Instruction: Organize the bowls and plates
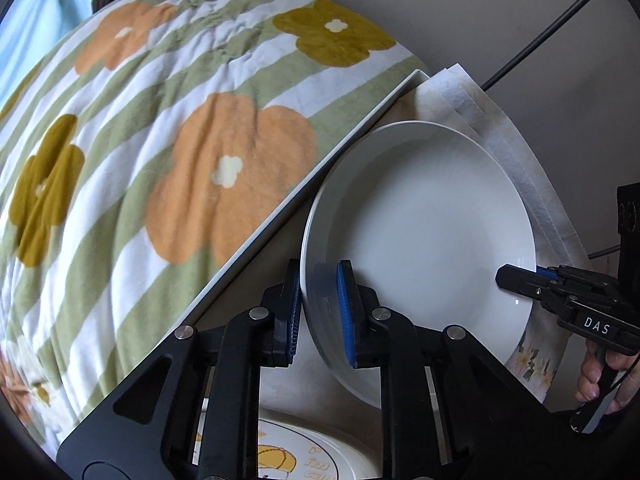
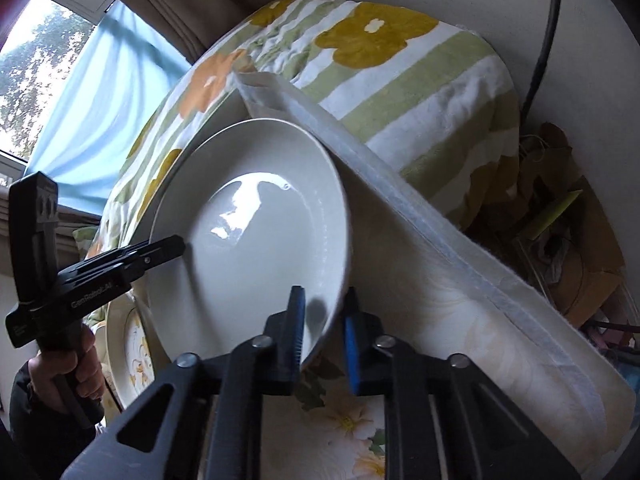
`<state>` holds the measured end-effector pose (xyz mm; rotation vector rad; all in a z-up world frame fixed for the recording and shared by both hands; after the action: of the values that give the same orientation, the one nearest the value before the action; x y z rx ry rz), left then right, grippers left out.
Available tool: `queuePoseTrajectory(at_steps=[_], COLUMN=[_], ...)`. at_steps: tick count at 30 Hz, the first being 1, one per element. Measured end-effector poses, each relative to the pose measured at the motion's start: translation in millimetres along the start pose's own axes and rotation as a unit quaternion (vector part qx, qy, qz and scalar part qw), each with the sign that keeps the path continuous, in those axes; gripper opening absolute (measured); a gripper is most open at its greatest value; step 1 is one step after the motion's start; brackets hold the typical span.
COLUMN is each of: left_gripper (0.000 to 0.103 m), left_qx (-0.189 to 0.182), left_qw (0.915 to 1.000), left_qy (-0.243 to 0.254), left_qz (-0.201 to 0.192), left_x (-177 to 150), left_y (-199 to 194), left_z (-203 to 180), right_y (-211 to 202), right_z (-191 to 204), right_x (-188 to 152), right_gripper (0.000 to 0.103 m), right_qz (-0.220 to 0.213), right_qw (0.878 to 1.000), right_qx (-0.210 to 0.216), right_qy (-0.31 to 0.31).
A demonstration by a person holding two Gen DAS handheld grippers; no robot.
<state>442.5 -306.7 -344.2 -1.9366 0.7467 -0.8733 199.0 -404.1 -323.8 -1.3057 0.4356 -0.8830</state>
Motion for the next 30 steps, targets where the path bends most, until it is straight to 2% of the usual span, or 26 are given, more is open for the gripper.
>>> queuePoseTrajectory(at_steps=[16, 23, 30], left_gripper=[0.015, 0.015, 0.015], left_qx=[0.028, 0.04, 0.085], left_qw=[0.999, 0.9958, 0.9839], left_qy=[-0.005, -0.028, -0.07], left_qz=[-0.034, -0.077, -0.141], left_x=[-2.5, -15.8, -53.3], left_y=[-27.5, -78.8, -147.1], left_z=[-18.8, -44.3, -90.1], right_y=[-19.6, -61.2, -121.6], right_z=[5.1, 11.6, 22.1], right_x=[0.7, 4.5, -2.4], right_gripper=[0.015, 0.015, 0.015], right_qz=[-0.041, -0.065, -0.077], right_qw=[0.998, 0.994, 0.981], right_qx=[0.005, 0.029, 0.064], right_qy=[-0.042, -0.08, -0.165])
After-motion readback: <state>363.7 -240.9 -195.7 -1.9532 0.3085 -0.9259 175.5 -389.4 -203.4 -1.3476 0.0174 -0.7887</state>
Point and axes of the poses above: each gripper's, at about its wrist camera, not at the fingertips, and y roughly the way its jaws point, z to its left, x to its top, the point moved 4 cm from there along y, roughly the way its jaws point, and after that the axes turned 11 degrees about -x, right-handed, at the moved point
